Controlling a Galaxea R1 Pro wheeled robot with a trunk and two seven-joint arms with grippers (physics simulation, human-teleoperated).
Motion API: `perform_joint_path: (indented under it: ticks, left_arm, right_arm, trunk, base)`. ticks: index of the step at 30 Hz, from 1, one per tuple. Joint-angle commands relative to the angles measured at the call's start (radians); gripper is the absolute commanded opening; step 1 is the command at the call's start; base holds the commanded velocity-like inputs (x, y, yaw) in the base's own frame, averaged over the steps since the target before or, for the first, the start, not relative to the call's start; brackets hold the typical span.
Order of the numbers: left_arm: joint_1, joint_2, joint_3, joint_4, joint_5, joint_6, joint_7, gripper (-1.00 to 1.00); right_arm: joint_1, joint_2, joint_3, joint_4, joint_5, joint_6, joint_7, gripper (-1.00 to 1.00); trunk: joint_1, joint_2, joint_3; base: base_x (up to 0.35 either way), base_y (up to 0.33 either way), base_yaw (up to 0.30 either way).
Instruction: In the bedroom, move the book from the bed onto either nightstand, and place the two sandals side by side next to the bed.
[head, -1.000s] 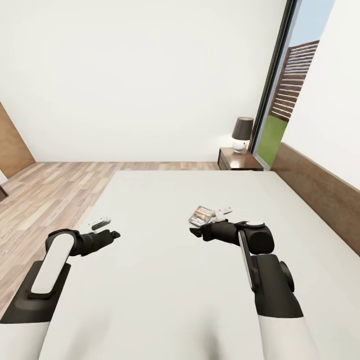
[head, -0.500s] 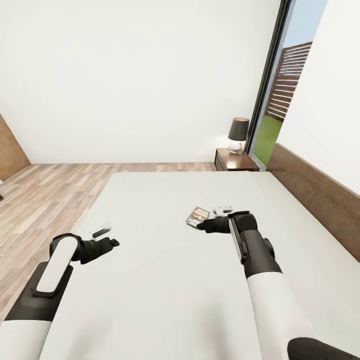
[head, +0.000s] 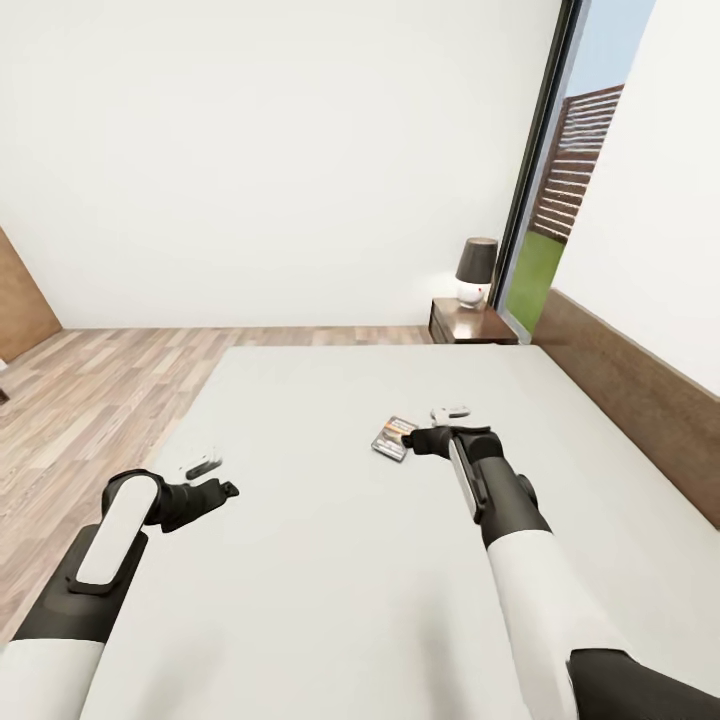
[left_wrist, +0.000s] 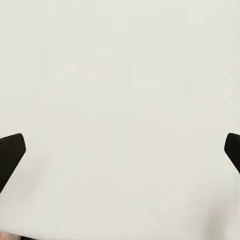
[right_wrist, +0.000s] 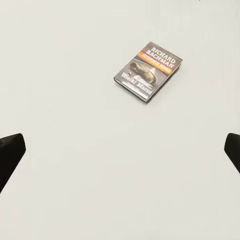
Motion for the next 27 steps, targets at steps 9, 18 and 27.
perform_joint_path:
  ticks: [9,18,27]
  left_arm:
    - [-0.001,-0.008,-0.005,0.019,0.01,-0.021,0.01,1.0]
    - [0.0,-0.009,-0.025,0.074,0.012,-0.066,0.006,1.0]
    - [-0.005,-0.011,-0.025,0.066,0.017,-0.072,0.001,1.0]
  right_arm:
    - [0.003,0.001,-0.003,0.006,-0.023,-0.003,-0.006,1.0]
    - [-0.1,0.001,0.001,-0.051,-0.025,0.119,-0.008,1.0]
    - [-0.245,0.001,0.0,-0.053,-0.024,0.318,-0.013,1.0]
  trunk:
    - [-0.034,0.062,0.027]
    - [-0.069,0.125,0.055]
    - [-0.103,0.188,0.083]
  base:
    - [0.0,0.0,0.0]
    - [0.0,0.0,0.0]
    - [0.0,0.0,0.0]
